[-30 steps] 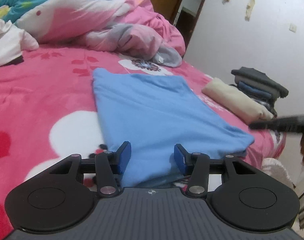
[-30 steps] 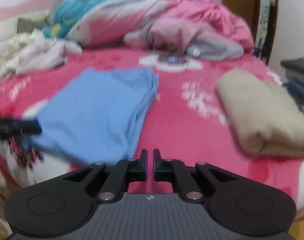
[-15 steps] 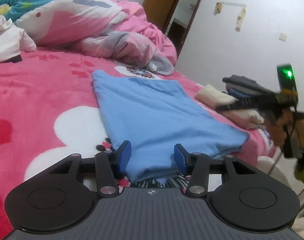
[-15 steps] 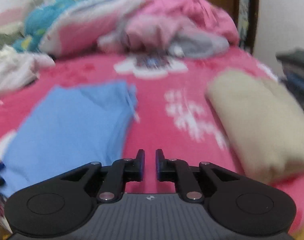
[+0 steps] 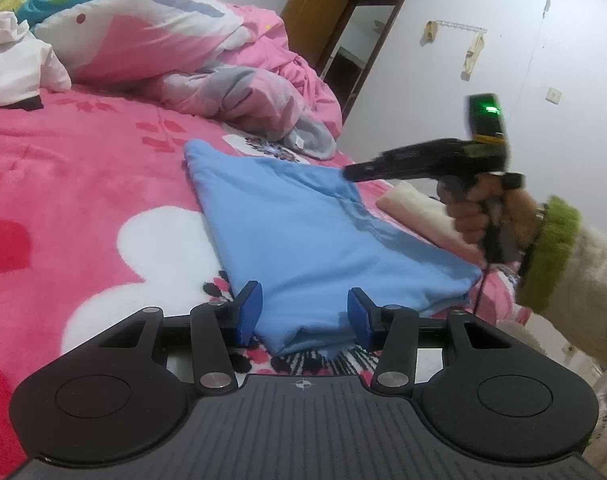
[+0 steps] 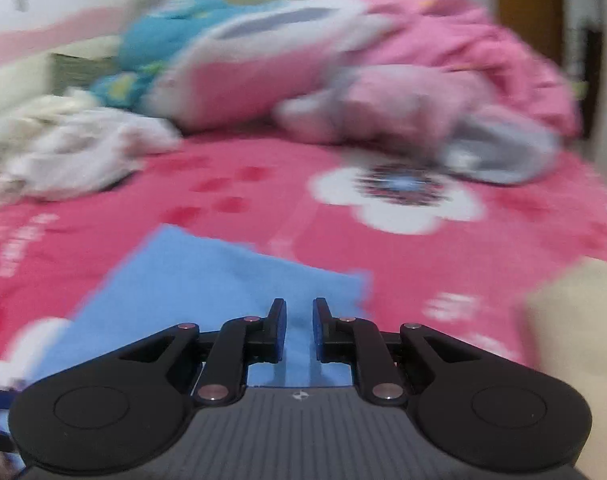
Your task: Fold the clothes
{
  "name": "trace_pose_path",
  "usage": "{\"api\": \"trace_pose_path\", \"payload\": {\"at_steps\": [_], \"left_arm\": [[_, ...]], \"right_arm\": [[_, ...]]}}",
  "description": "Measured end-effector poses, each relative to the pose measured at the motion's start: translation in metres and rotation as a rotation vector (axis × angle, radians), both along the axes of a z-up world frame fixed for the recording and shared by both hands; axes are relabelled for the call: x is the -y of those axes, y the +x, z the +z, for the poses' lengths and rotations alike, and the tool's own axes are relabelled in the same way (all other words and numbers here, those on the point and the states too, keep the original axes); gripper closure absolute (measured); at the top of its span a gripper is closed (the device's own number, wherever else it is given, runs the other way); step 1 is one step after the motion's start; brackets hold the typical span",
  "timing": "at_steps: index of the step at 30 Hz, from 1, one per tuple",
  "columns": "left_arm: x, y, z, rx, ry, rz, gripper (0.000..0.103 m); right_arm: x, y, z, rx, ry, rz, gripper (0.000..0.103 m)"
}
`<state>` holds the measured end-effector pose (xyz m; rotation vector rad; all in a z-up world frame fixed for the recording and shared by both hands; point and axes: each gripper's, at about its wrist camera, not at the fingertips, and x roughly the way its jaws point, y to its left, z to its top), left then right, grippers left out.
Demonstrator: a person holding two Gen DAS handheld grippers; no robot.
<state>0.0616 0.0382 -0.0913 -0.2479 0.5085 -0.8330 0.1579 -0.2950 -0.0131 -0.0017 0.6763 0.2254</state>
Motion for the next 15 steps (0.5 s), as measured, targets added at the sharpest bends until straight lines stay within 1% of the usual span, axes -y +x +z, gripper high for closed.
{"api": "trace_pose_path", "payload": {"at_steps": [1, 2, 3, 5, 6, 8, 10, 12, 15], "left_arm": [[0.000, 0.000, 0.000, -0.001, -0.003, -0.001, 0.056], [-0.001, 0.000, 0.000, -0.002, -0.004, -0.002, 0.056], [-0.001, 0.000, 0.000, -0.002, -0.004, -0.003, 0.056], [-0.002, -0.001, -0.001, -0.001, -0.004, -0.005, 0.056], [-0.003, -0.001, -0.001, 0.000, -0.006, -0.005, 0.056], [-0.003, -0.001, -0.002, 0.001, -0.011, -0.005, 0.056], [-0.004, -0.001, -0.003, 0.000, -0.015, -0.007, 0.056], [-0.004, 0.000, -0.003, -0.002, -0.018, -0.009, 0.056], [-0.006, -0.001, -0.003, -0.002, -0.021, -0.009, 0.056]], "right_arm": [[0.000, 0.012, -0.006, -0.017, -0.011, -0.004, 0.090], [0.003, 0.025, -0.014, -0.039, -0.035, -0.056, 0.091], [0.012, 0.040, -0.022, -0.061, -0.041, -0.141, 0.090], [0.041, 0.053, -0.026, -0.080, 0.007, -0.321, 0.091], [0.043, 0.049, -0.018, -0.057, 0.021, -0.326, 0.091], [0.044, 0.038, 0.000, -0.002, 0.045, -0.311, 0.091], [0.028, 0.030, 0.013, -0.002, 0.099, -0.185, 0.090], [0.007, 0.034, 0.011, -0.054, 0.152, -0.017, 0.090], [-0.003, 0.067, -0.018, -0.168, 0.123, -0.034, 0.092]]}}
